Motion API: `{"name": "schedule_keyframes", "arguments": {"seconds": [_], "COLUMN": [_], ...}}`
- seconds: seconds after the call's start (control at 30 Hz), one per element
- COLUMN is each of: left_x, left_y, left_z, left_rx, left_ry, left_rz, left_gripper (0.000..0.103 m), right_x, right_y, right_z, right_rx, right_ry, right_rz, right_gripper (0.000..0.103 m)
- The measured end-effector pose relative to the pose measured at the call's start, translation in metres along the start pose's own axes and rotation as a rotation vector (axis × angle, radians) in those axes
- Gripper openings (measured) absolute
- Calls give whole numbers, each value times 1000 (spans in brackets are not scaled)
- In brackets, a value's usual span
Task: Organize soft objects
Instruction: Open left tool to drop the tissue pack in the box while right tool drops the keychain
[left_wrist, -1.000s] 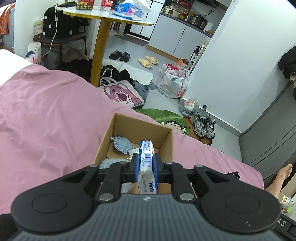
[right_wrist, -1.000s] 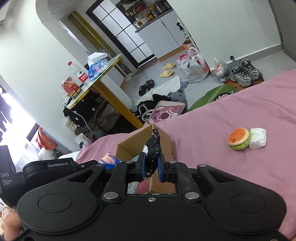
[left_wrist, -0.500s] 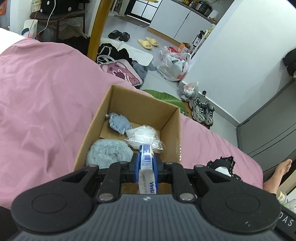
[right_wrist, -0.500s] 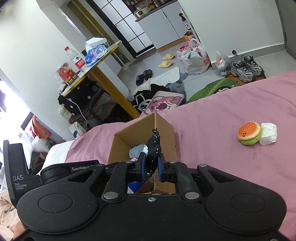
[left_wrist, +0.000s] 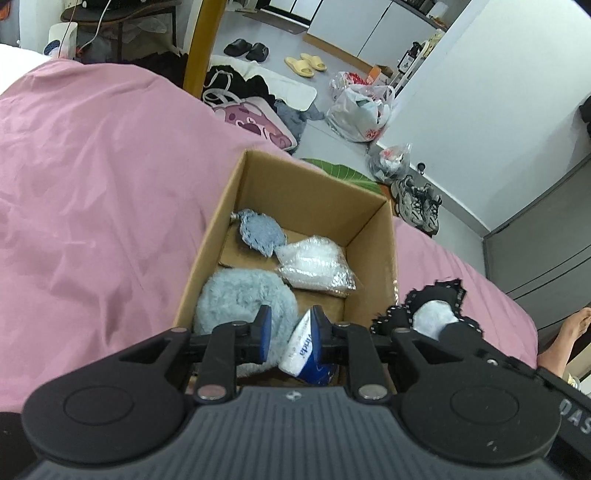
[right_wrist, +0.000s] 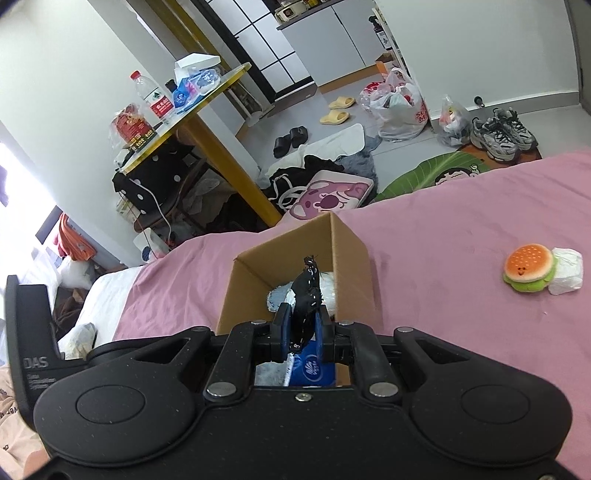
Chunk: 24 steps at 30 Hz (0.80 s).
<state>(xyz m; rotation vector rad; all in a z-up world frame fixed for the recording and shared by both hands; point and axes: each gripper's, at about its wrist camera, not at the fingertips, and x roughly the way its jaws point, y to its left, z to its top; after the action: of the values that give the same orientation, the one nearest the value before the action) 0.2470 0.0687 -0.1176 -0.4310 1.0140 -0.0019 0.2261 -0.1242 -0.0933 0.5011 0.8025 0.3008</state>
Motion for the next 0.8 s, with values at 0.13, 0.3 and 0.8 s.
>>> {"name": "schedule_keyframes", "arguments": {"seconds": [0.13,0.3,0.8], "left_x": [-8,-16,-44], "left_y": [4,7,-8], "left_z": [6,9,8], "left_rx": [5,8,48], "left_ry": [-17,-30,-91], "left_rz": [11,30,82], "left_gripper": [21,28,80], "right_x": [4,2,-33], "right_y": [6,5,-12], "right_z": [2,0,8], "right_rx": [-5,0,36], "right_ry": [-8,-14,-70], "right_rz": [14,11,0], "right_gripper": [19,30,36]}}
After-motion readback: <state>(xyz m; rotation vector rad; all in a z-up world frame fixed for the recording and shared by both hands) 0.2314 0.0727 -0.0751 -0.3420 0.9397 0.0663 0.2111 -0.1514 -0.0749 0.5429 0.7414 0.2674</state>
